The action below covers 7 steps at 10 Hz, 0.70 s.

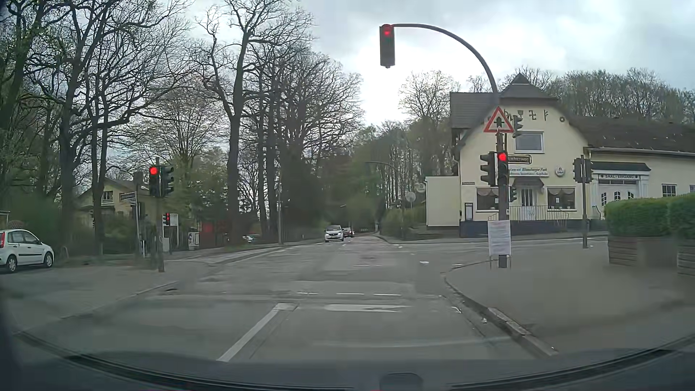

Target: Follow the waypoints while adhering to traffic rules and regulations

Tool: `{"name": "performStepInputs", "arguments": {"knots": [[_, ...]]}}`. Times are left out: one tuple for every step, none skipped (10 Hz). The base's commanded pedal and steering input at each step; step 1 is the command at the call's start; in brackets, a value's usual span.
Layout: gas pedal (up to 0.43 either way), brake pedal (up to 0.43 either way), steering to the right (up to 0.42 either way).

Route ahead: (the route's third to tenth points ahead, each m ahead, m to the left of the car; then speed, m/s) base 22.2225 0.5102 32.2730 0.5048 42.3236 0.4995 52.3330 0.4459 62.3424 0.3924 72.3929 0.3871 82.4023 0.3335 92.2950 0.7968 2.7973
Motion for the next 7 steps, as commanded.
{"name": "performStepInputs", "arguments": {"knots": [[0.000, 0.000, 0.000], [0.000, 0.000, 0.000], [0.000, 0.000, 0.004], [0.000, 0.006, 0.005], [0.000, 0.018, 0.005], [0.000, 0.073, 0.004], [0.000, 0.110, 0.004]]}}
